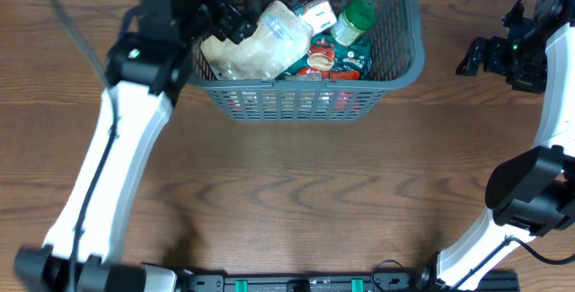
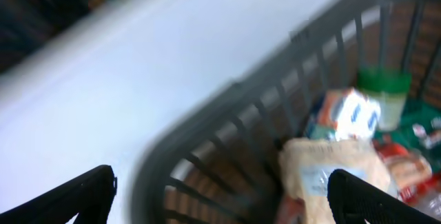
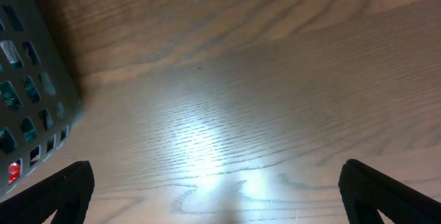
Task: Pack container
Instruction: 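Carry the beige pouch with the left gripper into the basket and release, then move the left gripper to the mint-green packet and grasp it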
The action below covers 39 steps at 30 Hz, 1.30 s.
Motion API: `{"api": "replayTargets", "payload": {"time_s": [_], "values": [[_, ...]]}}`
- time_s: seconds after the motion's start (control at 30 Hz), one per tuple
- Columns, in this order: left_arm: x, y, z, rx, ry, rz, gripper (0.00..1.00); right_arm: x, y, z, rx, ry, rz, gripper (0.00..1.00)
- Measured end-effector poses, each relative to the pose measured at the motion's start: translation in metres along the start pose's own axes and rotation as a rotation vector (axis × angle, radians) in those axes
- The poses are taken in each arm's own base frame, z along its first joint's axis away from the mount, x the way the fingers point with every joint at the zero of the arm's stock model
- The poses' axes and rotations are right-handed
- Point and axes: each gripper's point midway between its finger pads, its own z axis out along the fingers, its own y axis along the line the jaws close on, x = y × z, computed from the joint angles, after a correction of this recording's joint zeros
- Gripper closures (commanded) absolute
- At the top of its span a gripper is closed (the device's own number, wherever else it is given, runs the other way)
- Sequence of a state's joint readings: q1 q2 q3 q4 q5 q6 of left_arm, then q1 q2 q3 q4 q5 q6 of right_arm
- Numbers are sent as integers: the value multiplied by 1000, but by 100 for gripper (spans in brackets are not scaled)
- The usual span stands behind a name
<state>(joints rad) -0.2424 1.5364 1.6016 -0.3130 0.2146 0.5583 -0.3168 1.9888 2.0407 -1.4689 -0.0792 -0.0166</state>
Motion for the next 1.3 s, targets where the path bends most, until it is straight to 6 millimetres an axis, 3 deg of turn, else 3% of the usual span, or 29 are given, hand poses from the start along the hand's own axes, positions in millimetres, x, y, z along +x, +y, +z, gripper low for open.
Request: {"api": "replayTargets", "payload": {"time_s": [0.1, 0.17, 0.23, 0.3, 0.47, 0.6, 0.67, 0.83, 1.03, 1.3], "values": [[-11, 21, -23, -113, -2, -20, 2, 0, 0, 0, 0, 0, 0, 1], [1, 41, -37, -226, 64, -102, 1, 0, 0, 0, 0, 0, 0, 1], [32, 56, -51, -327, 188, -220, 2, 0, 0, 0, 0, 0, 0, 1], [77, 70, -71, -444, 345, -362, 2, 0, 0, 0, 0, 0, 0, 1], [183, 90, -144, -752, 678, -769, 2, 0, 0, 0, 0, 0, -3, 1], [232, 96, -199, -989, 783, -1075, 2, 0, 0, 0, 0, 0, -3, 1], [244, 97, -213, -1049, 784, -1192, 1, 0, 0, 0, 0, 0, -3, 1], [266, 97, -235, -1133, 755, -1486, 2, -1, 0, 0, 0, -3, -3, 1], [307, 61, -266, -1438, 727, -1962, 1, -2, 0, 0, 0, -8, -4, 1], [355, 28, -252, -1680, 616, -2248, 1, -2, 0, 0, 0, -9, -4, 1]]}}
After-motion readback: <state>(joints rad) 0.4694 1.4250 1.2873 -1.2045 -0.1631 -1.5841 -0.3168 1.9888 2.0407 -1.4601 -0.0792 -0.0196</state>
